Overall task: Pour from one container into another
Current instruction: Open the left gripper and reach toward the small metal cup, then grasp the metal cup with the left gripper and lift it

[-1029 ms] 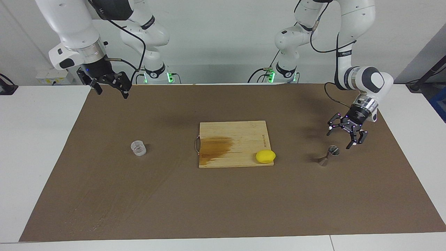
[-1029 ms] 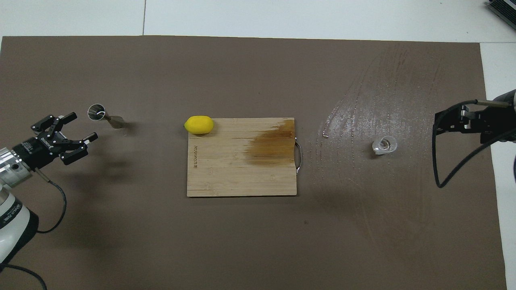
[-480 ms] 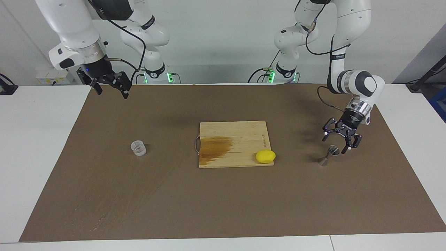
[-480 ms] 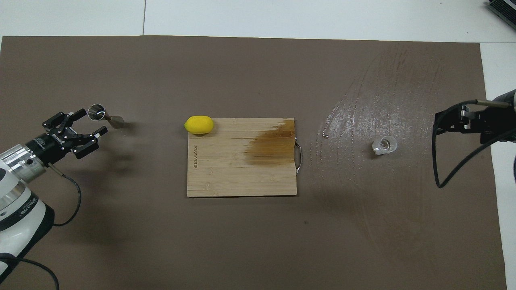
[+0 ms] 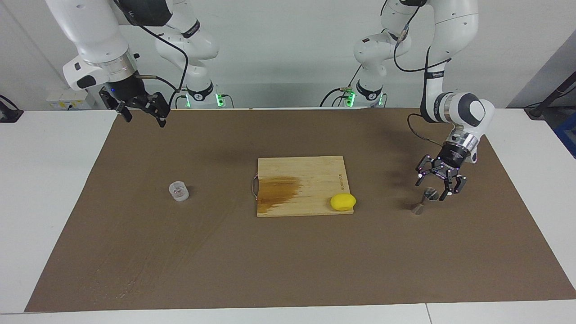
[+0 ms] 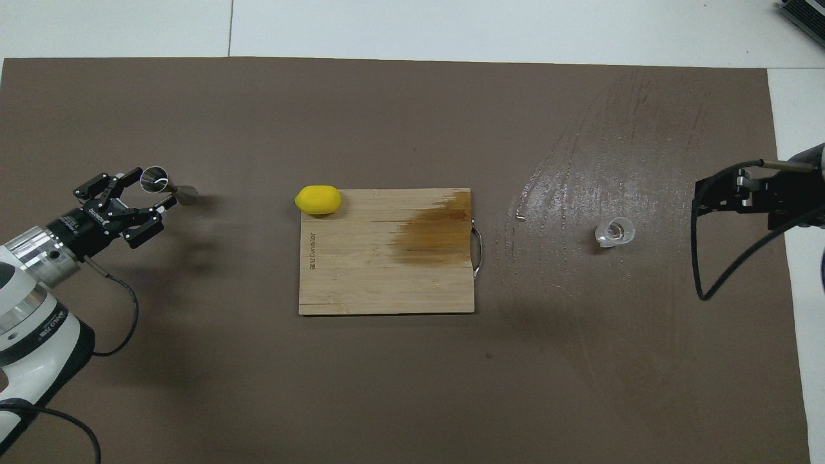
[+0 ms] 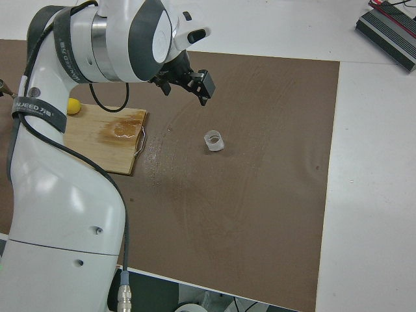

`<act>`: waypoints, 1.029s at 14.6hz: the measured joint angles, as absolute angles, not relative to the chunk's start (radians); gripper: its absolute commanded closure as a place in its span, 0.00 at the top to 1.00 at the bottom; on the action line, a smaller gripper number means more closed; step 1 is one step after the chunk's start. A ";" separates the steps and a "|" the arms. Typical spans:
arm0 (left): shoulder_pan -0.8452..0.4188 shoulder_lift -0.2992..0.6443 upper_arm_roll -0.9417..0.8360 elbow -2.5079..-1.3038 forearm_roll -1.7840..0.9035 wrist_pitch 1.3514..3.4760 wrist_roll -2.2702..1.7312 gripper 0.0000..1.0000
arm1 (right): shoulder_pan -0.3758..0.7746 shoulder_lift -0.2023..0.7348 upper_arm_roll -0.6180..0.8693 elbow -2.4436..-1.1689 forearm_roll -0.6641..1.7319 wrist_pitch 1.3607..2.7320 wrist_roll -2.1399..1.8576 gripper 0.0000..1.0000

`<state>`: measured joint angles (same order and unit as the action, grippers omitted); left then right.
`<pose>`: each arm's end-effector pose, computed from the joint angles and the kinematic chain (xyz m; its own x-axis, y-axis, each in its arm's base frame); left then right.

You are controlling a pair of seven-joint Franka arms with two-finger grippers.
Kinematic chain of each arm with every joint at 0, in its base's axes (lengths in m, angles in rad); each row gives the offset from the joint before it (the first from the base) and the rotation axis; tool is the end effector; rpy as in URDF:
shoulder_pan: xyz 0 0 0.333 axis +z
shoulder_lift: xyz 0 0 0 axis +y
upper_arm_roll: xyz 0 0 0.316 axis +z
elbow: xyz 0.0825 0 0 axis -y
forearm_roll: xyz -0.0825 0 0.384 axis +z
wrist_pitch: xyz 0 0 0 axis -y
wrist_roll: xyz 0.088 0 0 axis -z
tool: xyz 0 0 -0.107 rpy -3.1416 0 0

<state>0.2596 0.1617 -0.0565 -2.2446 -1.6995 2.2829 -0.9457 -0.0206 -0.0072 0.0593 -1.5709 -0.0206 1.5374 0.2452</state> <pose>0.5384 0.0872 0.3033 -0.3825 0.1935 -0.9035 0.6540 0.7474 -0.1168 0.5485 0.0191 0.6255 0.9784 -0.2057 -0.0204 -0.2051 -0.9784 0.0268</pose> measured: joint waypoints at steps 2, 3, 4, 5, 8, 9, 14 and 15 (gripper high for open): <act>0.259 0.164 -0.057 -2.245 -1.702 2.283 -0.941 0.75 | -0.021 -0.007 0.059 -1.571 -0.021 1.537 0.245 1.00; 0.259 0.165 -0.056 -2.244 -1.703 2.284 -0.941 0.45 | -0.021 -0.007 0.059 -1.571 -0.021 1.537 0.245 1.00; 0.259 0.166 -0.056 -2.244 -1.703 2.284 -0.940 0.10 | -0.021 -0.007 0.059 -1.571 -0.021 1.537 0.245 1.00; 0.259 0.166 -0.056 -2.244 -1.704 2.284 -0.940 0.00 | -0.021 -0.007 0.059 -1.571 -0.021 1.537 0.245 1.00; 0.259 0.166 -0.056 -2.244 -1.707 2.284 -0.940 0.00 | -0.021 -0.007 0.059 -1.571 -0.021 1.537 0.245 1.00; 0.258 0.166 -0.056 -2.244 -1.707 2.284 -0.940 0.00 | -0.021 -0.007 0.059 -1.571 -0.021 1.537 0.245 1.00; 0.249 0.167 -0.070 -2.238 -1.730 2.211 -0.940 0.00 | -0.021 -0.007 0.059 -1.571 -0.021 1.537 0.245 1.00; 0.237 0.166 -0.074 -2.232 -1.733 2.179 -0.940 0.00 | -0.021 -0.007 0.059 -1.571 -0.021 1.537 0.245 1.00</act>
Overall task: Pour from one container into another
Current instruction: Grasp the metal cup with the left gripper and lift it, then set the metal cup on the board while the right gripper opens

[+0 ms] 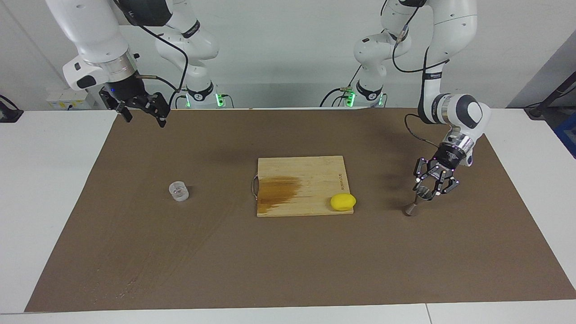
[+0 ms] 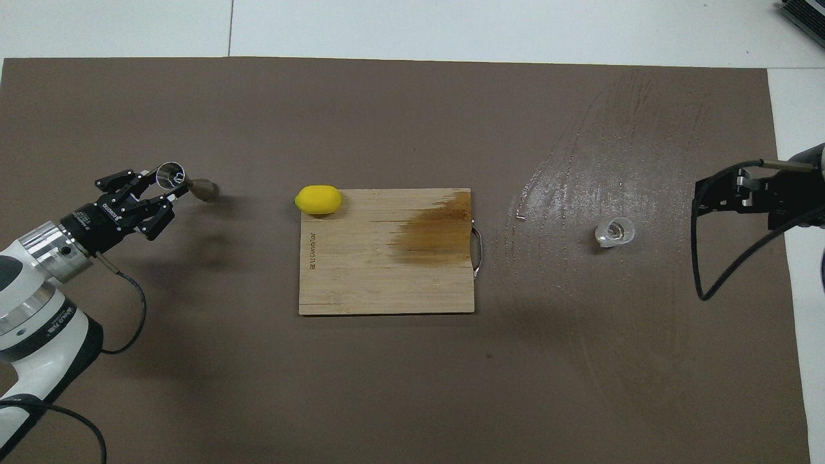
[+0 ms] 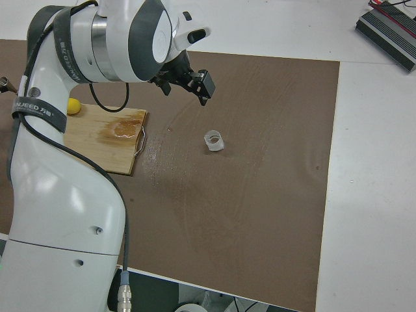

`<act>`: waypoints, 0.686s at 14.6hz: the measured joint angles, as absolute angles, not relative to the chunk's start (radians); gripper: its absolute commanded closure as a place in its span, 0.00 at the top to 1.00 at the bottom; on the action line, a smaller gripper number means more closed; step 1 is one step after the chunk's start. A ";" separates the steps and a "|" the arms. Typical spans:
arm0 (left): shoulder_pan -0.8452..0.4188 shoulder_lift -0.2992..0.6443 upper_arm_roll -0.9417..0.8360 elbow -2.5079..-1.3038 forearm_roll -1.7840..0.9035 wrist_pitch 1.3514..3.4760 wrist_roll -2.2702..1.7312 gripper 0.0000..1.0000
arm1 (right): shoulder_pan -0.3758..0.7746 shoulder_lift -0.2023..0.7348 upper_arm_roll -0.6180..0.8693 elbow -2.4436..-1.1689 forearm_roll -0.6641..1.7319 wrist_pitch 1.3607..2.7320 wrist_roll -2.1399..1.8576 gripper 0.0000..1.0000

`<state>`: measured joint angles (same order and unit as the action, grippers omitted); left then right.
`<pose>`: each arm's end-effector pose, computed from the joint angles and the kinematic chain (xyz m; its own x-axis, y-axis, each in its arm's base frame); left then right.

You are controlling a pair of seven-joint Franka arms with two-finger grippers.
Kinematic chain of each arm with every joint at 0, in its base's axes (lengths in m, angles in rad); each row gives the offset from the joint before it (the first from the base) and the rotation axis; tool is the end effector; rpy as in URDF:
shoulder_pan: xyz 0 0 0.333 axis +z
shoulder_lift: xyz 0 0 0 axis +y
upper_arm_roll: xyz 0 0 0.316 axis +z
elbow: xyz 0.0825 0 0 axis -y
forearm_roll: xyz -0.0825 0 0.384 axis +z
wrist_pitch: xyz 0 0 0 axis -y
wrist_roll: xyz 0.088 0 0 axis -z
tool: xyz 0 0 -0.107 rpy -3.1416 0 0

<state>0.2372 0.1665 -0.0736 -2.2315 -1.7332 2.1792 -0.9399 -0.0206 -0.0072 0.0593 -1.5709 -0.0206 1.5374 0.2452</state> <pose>0.5478 0.0532 0.3108 -0.3258 0.1393 -0.9351 0.7210 0.6763 -0.1505 0.5485 0.0191 0.6255 0.9784 -0.2057 -0.0204 -0.2051 -0.9784 0.0268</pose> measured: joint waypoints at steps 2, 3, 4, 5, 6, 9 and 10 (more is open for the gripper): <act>0.192 0.164 -0.078 -2.219 -1.763 2.148 -0.940 0.00 | -0.021 -0.007 0.059 -1.571 -0.021 1.537 0.245 1.00; 0.154 0.157 -0.079 -2.213 -1.793 2.148 -0.940 0.00 | -0.021 -0.007 0.059 -1.571 -0.021 1.537 0.245 1.00; 0.108 0.146 -0.078 -2.208 -1.826 2.154 -0.940 0.00 | -0.021 -0.007 0.059 -1.571 -0.021 1.537 0.245 1.00; 0.059 0.135 -0.079 -2.206 -1.858 2.171 -0.940 0.00 | -0.021 -0.007 0.059 -1.571 -0.021 1.537 0.245 1.00; 0.007 0.125 -0.079 -2.206 -1.894 2.195 -0.940 0.00 | -0.021 -0.007 0.059 -1.571 -0.021 1.537 0.245 1.00; -0.164 0.110 -0.081 -2.206 -2.004 2.300 -0.940 0.00 | -0.021 -0.007 0.059 -1.571 -0.021 1.537 0.245 1.00; -0.223 0.110 -0.082 -2.206 -2.026 2.337 -0.940 0.00 | -0.021 -0.007 0.059 -1.571 -0.021 1.537 0.245 1.00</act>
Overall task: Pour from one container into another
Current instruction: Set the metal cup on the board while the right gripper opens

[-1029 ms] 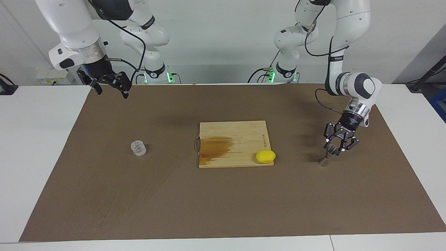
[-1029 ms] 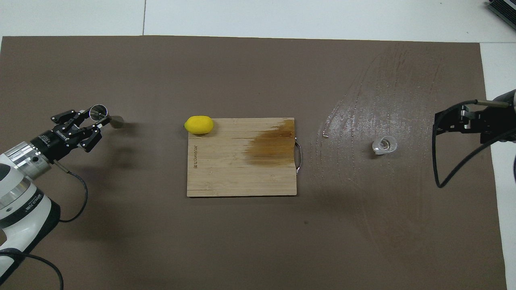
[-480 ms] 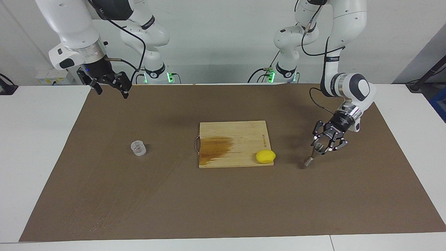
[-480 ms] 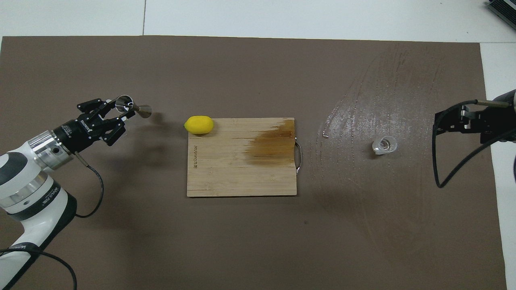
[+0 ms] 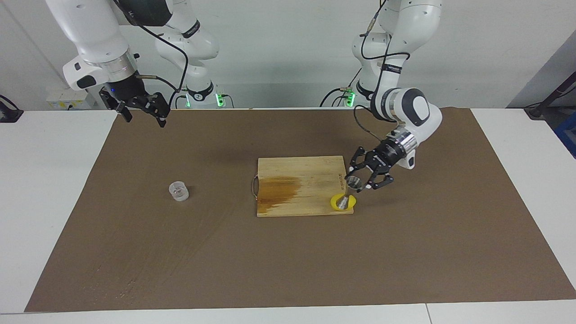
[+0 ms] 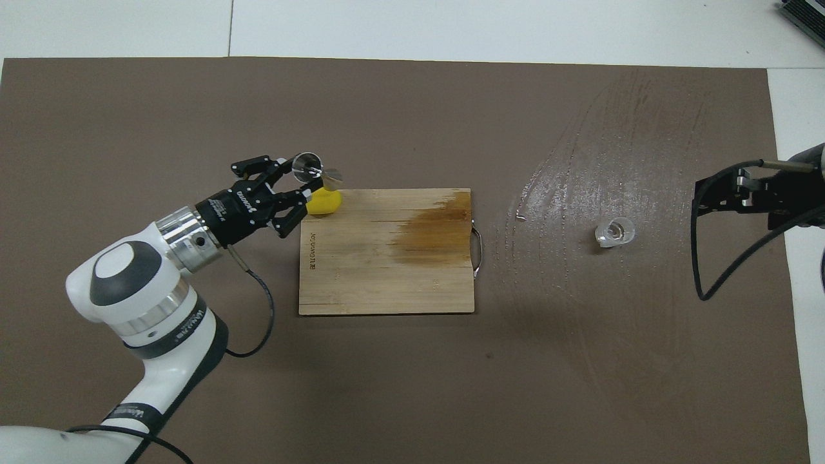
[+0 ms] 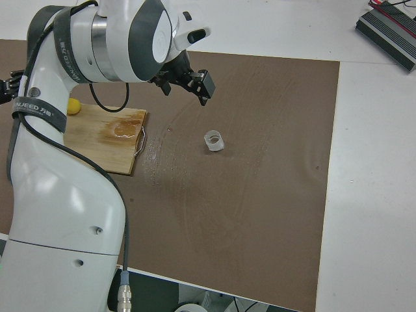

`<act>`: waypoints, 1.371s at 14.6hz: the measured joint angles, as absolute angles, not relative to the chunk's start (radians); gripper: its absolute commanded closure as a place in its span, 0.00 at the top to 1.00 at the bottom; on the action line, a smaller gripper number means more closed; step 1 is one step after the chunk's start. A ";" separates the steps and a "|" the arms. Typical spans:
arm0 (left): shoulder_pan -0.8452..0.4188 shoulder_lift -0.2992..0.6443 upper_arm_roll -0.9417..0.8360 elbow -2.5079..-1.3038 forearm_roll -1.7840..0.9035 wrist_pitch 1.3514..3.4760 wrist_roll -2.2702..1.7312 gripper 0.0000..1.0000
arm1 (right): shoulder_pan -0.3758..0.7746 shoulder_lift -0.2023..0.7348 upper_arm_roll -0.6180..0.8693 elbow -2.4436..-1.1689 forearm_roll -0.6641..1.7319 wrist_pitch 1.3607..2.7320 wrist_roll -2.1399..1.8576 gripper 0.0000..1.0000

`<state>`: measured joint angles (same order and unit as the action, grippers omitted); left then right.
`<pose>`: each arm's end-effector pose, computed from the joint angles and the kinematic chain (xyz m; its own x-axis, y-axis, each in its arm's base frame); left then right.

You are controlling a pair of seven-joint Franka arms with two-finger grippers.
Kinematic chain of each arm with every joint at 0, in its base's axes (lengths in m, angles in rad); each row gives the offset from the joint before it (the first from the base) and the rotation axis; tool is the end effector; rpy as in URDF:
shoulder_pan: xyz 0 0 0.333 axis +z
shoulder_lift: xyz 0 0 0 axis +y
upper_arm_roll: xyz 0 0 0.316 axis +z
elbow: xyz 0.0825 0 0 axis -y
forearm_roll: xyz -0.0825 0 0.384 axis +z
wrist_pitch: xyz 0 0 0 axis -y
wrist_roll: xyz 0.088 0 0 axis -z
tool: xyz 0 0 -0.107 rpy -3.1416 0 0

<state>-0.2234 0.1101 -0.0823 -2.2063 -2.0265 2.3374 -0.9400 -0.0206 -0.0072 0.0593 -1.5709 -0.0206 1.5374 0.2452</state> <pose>0.5305 -0.1821 0.3503 -0.2867 0.0939 -0.9534 0.8194 0.5396 -0.1933 0.5485 0.0191 0.6255 0.9784 -0.2057 -0.0204 -0.2051 -0.9784 0.0268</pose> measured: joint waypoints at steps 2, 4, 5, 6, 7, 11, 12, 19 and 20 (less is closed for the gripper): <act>-0.326 0.111 -0.083 -2.206 -2.062 2.412 -0.940 0.00 | -0.021 -0.007 0.059 -1.571 -0.021 1.537 0.245 1.00; -0.408 0.112 -0.082 -2.204 -2.087 2.469 -0.940 0.00 | -0.021 -0.007 0.059 -1.571 -0.021 1.537 0.245 1.00; -0.446 0.113 -0.082 -2.202 -2.102 2.492 -0.940 0.00 | -0.021 -0.007 0.059 -1.571 -0.021 1.537 0.245 1.00; -0.479 0.115 -0.081 -2.198 -2.113 2.509 -0.940 0.00 | -0.021 -0.007 0.059 -1.571 -0.021 1.537 0.245 1.00; -0.510 0.118 -0.081 -2.193 -2.120 2.521 -0.940 0.00 | -0.021 -0.007 0.059 -1.571 -0.021 1.537 0.245 1.00; -0.594 0.167 -0.078 -2.148 -2.126 2.555 -0.940 0.00 | -0.021 -0.007 0.058 -1.571 -0.021 1.536 0.245 1.00; -0.606 0.189 -0.077 -2.130 -2.127 2.560 -0.940 0.00 | -0.021 -0.007 0.058 -1.571 -0.021 1.536 0.245 0.99; -0.611 0.238 -0.067 -2.102 -2.128 2.561 -0.939 0.00 | -0.050 0.008 0.053 -1.590 -0.020 1.612 0.397 1.00; -0.611 0.238 -0.065 -2.102 -2.128 2.561 -0.939 0.00 | -0.058 0.019 0.053 -1.593 -0.019 1.614 0.446 1.00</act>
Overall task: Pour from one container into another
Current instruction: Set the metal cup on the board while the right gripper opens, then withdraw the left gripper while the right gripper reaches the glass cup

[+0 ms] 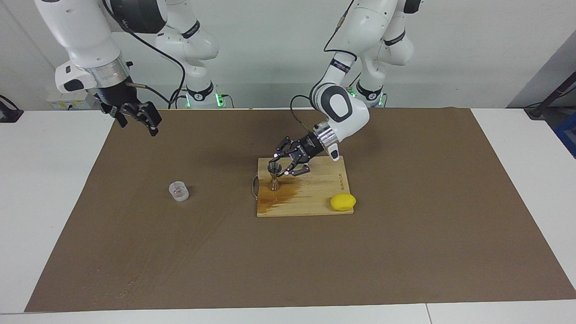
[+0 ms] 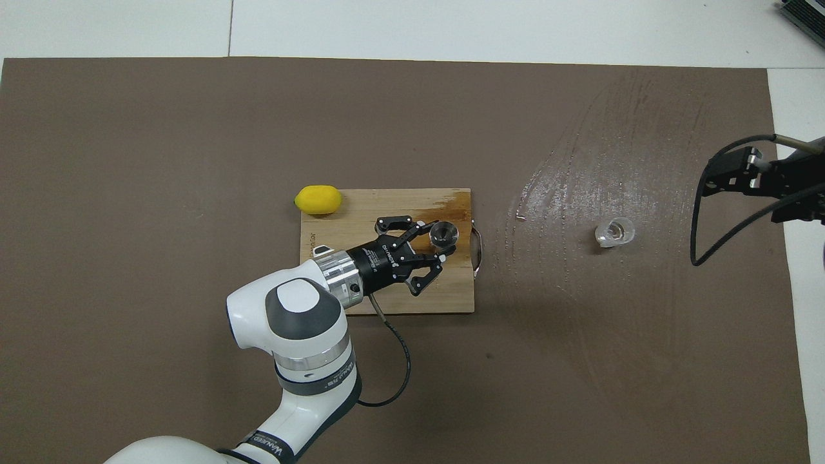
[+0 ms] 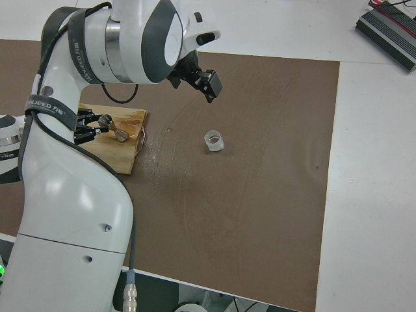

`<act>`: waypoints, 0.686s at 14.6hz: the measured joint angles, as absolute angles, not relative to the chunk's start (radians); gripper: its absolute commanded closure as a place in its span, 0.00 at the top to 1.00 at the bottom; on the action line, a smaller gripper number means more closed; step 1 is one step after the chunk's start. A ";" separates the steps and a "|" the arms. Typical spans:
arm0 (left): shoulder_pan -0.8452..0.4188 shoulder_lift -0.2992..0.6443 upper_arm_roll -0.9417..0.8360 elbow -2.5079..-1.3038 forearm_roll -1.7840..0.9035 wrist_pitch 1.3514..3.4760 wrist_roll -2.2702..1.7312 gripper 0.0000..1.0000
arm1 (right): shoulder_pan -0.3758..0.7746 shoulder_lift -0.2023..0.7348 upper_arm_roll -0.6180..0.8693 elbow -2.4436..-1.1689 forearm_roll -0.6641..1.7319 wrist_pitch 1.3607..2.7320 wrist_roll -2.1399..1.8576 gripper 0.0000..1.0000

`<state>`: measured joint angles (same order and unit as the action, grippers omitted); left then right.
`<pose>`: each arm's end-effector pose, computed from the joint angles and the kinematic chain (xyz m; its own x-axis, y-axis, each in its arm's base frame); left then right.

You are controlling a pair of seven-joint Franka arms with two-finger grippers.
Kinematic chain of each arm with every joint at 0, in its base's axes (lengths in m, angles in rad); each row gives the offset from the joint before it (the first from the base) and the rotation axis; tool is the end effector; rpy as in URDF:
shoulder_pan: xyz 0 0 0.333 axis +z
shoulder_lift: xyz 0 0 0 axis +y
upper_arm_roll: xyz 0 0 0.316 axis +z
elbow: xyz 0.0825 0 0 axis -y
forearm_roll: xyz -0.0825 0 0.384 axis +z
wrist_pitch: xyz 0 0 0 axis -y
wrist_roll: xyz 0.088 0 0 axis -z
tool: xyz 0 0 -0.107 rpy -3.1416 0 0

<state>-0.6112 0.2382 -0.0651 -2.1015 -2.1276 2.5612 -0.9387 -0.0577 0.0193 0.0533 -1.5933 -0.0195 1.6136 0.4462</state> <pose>0.4619 -0.3536 0.3115 -0.3446 0.2489 -0.9052 0.8778 0.4271 -0.2167 0.5638 -0.0048 0.6068 0.9005 -0.4347 0.0089 -0.4348 -0.9004 0.0162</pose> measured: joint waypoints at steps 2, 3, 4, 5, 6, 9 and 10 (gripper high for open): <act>-0.611 0.239 -0.064 -2.102 -2.128 2.561 -0.937 0.05 | -0.065 0.050 0.052 -1.597 -0.002 1.617 0.562 1.00; -0.611 0.239 -0.064 -2.102 -2.128 2.561 -0.933 0.21 | -0.072 0.066 0.052 -1.599 0.025 1.625 0.643 1.00; -0.611 0.239 -0.064 -2.102 -2.128 2.561 -0.930 0.33 | -0.083 0.081 0.051 -1.600 0.050 1.637 0.722 1.00; -0.611 0.240 -0.064 -2.102 -2.128 2.562 -0.929 0.35 | -0.097 0.095 0.050 -1.603 0.073 1.645 0.783 1.00; -0.611 0.240 -0.064 -2.102 -2.128 2.562 -0.928 0.36 | -0.113 0.109 0.050 -1.608 0.101 1.648 0.828 1.00; -0.611 0.242 -0.064 -2.102 -2.128 2.563 -0.925 0.95 | -0.158 0.162 0.047 -1.635 0.190 1.673 0.928 1.00; -0.611 0.242 -0.064 -2.102 -2.128 2.563 -0.925 1.00 | -0.169 0.179 0.047 -1.652 0.215 1.700 0.946 1.00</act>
<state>-0.6113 0.2417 -0.0636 -2.1016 -2.1276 2.5631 -0.9251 -0.1692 0.1790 0.0470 -1.6521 0.2145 1.7004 0.9457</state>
